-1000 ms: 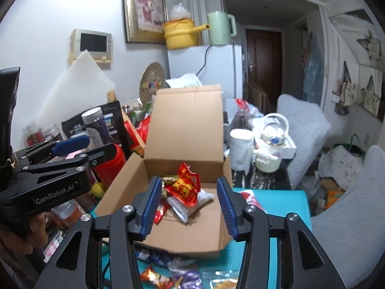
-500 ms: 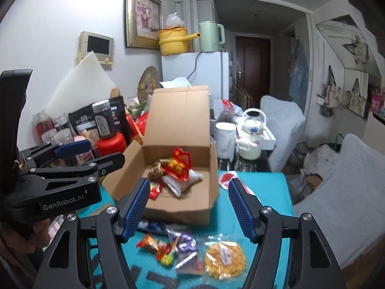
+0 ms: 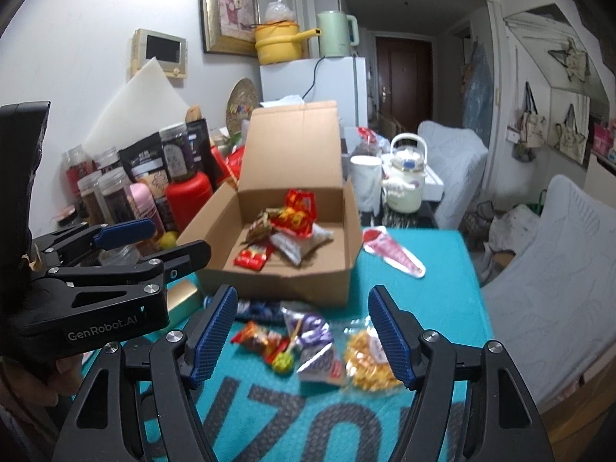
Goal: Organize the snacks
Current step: 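Withdraw both tools from the box toward the snacks on the table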
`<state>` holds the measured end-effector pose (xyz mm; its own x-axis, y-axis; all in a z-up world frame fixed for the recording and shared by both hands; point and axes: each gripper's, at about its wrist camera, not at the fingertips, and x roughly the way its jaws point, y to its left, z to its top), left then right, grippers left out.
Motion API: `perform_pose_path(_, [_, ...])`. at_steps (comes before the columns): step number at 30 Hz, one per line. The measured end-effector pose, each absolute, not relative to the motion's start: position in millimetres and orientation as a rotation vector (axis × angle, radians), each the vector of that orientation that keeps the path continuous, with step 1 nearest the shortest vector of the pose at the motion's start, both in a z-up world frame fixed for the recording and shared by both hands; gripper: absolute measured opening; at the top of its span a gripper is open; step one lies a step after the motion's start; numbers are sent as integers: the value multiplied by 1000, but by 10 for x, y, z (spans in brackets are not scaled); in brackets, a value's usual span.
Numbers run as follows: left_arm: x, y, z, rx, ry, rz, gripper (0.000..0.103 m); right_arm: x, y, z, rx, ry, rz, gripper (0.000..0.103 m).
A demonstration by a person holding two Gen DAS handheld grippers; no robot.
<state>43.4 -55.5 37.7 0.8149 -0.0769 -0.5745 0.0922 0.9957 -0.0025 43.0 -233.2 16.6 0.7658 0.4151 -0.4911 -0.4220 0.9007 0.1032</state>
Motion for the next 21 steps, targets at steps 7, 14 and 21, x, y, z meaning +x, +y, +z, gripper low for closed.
perform_pose_path(7, [363,-521,132,9,655,-111,72,367,-2305,-154,14,608,451,71])
perform_pose_path(14, [381,-445,-189,-36,728,-118,72,383,-2255,-437,10,679,468,71])
perform_pose_path(21, [596,-427,-549,-60,844,-113,72,534,-2319,-737,25,773,444,71])
